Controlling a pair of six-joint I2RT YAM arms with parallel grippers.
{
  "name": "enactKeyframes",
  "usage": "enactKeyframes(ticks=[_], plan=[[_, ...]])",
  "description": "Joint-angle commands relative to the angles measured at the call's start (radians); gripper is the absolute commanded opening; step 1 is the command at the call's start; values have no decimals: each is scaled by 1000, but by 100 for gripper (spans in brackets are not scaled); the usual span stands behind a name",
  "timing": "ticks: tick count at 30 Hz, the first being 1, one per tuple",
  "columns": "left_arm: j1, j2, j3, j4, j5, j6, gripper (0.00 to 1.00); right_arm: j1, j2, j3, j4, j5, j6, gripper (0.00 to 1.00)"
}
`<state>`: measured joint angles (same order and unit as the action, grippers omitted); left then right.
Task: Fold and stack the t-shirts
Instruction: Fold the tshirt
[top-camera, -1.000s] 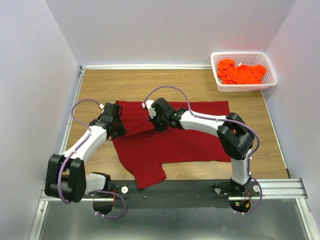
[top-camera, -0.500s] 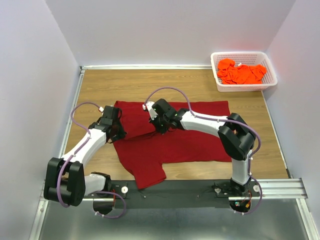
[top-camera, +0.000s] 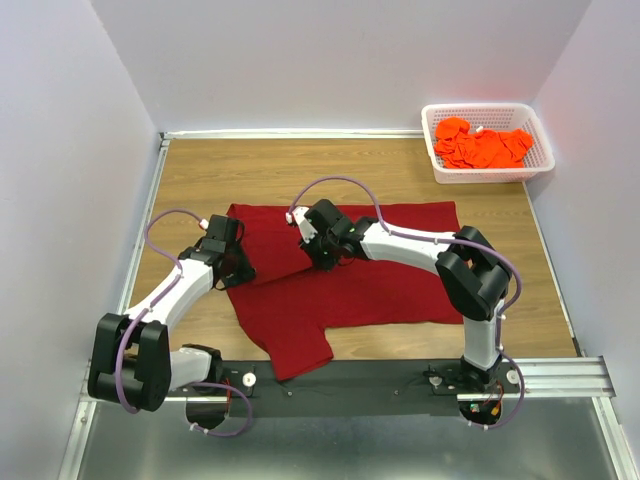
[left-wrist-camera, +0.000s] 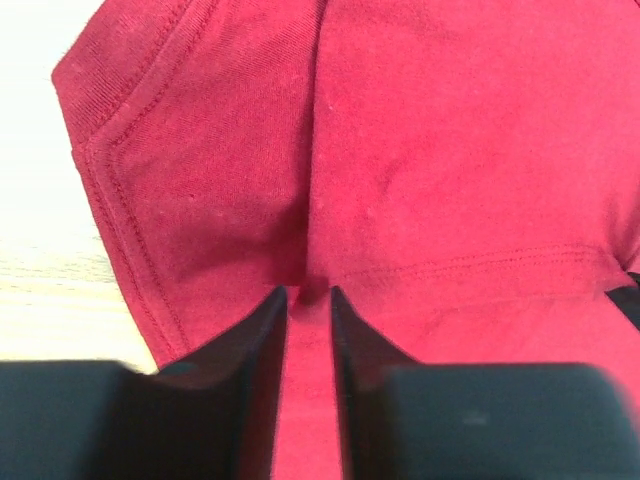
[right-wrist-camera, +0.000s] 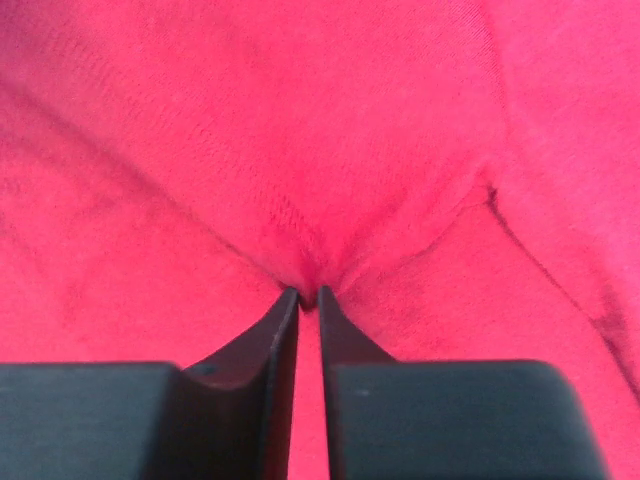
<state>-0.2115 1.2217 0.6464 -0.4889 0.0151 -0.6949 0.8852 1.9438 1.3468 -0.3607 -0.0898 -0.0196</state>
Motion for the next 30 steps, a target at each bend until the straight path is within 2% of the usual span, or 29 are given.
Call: enactKeyframes(ticks=[1,5,8,9,11,13,16,20,22,24,26,30], plan=[[-2,-10,-17,-13,42,-2,38,3,1,-15,-60,-48,6,27],[-2,-50,-25,-19,68,-8,49,3,-20,-8,-106,-54,13,47],[-2,-97,-16,-45,75,-17,59,0,-61,-12,-116,-51,17,53],[-2,-112,-7,-53,63,-25,68,-8,-71,-17,-129,-36,17,56],[-2,-163,33,-62,40,-29,79,-44,-101,-26,-156,-9,17,60],[0,-177,67,-54,25,-32,83,-90,-134,-44,-164,-7,15,61],[1,-136,140,-5,-7,-31,84,-213,-206,-86,-162,-1,72,63],[12,13,251,102,-50,-23,81,-385,-256,-110,-155,64,136,64],[17,131,292,170,-50,-20,75,-494,-269,-115,-135,110,171,64],[26,256,366,199,-59,-9,67,-564,-278,-124,-88,105,234,64],[37,376,438,223,-82,-3,60,-697,-283,-144,-19,69,312,63],[73,541,532,251,-83,5,56,-825,-244,-176,94,4,444,57]])
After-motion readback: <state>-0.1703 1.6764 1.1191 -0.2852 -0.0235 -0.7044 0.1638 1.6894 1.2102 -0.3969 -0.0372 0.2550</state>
